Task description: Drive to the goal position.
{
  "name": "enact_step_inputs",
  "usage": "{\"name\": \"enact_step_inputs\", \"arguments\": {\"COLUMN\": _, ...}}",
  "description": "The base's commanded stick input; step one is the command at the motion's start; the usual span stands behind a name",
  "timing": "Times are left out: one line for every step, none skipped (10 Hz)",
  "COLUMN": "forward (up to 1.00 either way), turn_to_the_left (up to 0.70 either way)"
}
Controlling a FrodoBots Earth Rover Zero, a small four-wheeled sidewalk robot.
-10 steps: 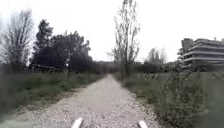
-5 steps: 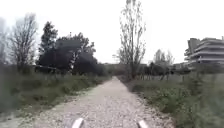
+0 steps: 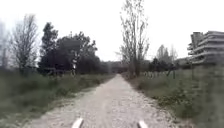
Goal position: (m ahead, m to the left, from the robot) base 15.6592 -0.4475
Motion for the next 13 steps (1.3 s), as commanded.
{"name": "enact_step_inputs", "arguments": {"forward": 0.7, "turn_to_the_left": -0.06}}
{"name": "enact_step_inputs", "arguments": {"forward": 0.7, "turn_to_the_left": -0.2}}
{"name": "enact_step_inputs", "arguments": {"forward": 0.7, "turn_to_the_left": -0.34}}
{"name": "enact_step_inputs", "arguments": {"forward": 0.7, "turn_to_the_left": -0.13}}
{"name": "enact_step_inputs", "arguments": {"forward": 0.7, "turn_to_the_left": 0.0}}
{"name": "enact_step_inputs", "arguments": {"forward": 0.7, "turn_to_the_left": 0.0}}
{"name": "enact_step_inputs", "arguments": {"forward": 0.7, "turn_to_the_left": 0.0}}
{"name": "enact_step_inputs", "arguments": {"forward": 0.7, "turn_to_the_left": 0.0}}
{"name": "enact_step_inputs", "arguments": {"forward": 0.7, "turn_to_the_left": 0.0}}
{"name": "enact_step_inputs", "arguments": {"forward": 0.7, "turn_to_the_left": 0.0}}
{"name": "enact_step_inputs", "arguments": {"forward": 0.7, "turn_to_the_left": 0.0}}
{"name": "enact_step_inputs", "arguments": {"forward": 0.7, "turn_to_the_left": 0.0}}
{"name": "enact_step_inputs", "arguments": {"forward": 0.7, "turn_to_the_left": -0.21}}
